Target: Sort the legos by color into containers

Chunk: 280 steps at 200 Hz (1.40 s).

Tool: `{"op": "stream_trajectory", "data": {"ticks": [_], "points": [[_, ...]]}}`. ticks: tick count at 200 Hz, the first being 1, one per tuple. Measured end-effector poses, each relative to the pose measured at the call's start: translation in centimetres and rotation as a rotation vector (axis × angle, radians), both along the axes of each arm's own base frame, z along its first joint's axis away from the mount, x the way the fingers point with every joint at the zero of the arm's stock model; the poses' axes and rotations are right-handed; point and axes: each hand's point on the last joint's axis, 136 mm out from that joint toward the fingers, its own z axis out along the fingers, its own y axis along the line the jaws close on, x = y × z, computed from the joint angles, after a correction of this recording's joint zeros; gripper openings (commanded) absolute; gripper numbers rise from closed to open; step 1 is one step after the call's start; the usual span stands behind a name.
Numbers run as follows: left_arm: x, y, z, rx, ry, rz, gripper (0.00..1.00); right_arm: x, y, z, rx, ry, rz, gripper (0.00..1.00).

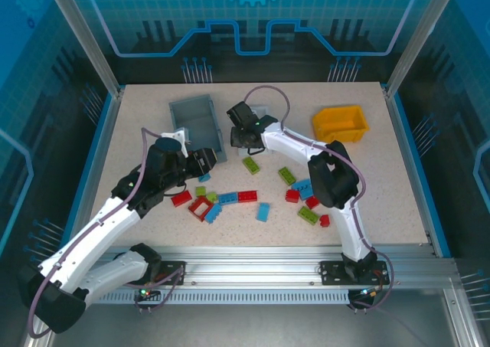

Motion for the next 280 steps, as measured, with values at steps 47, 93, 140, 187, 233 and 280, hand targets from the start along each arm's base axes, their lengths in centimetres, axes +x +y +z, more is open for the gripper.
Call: {"op": "stream_trajectory", "data": {"ticks": [47, 93, 140, 187, 233, 280], "points": [[0.4, -1.8, -1.1, 0.000, 0.035, -0.048, 0.48, -2.2, -5.4, 6.6, 0.028, -0.068, -0.065, 0.54], [0.5, -7.2, -0.8, 0.012, 0.023, -0.197, 0.49, -1.7, -23.6, 13.1, 0.160, -0.179, -0.483, 0.60], [0.1, -15.0, 1.9, 0.030, -0.104, -0.399, 0.49, -2.0, -34.3, 8.0, 0.263, -0.046, -0.797, 0.68], [-0.4, -18.4, 0.6, 0.052, -0.114, -0.476, 0.49, -0.3, -37.7, 1.8, 0.349, 0.101, -0.935, 0.68], [-0.4, -18.5, 0.6, 0.058, -0.117, -0.480, 0.50, 2.4, -38.2, -1.4, 0.377, 0.162, -0.948, 0.63], [-0.2, -18.4, 0.5, 0.062, -0.120, -0.474, 0.49, 3.4, -38.0, -2.6, 0.372, 0.179, -0.918, 0.37]]}}
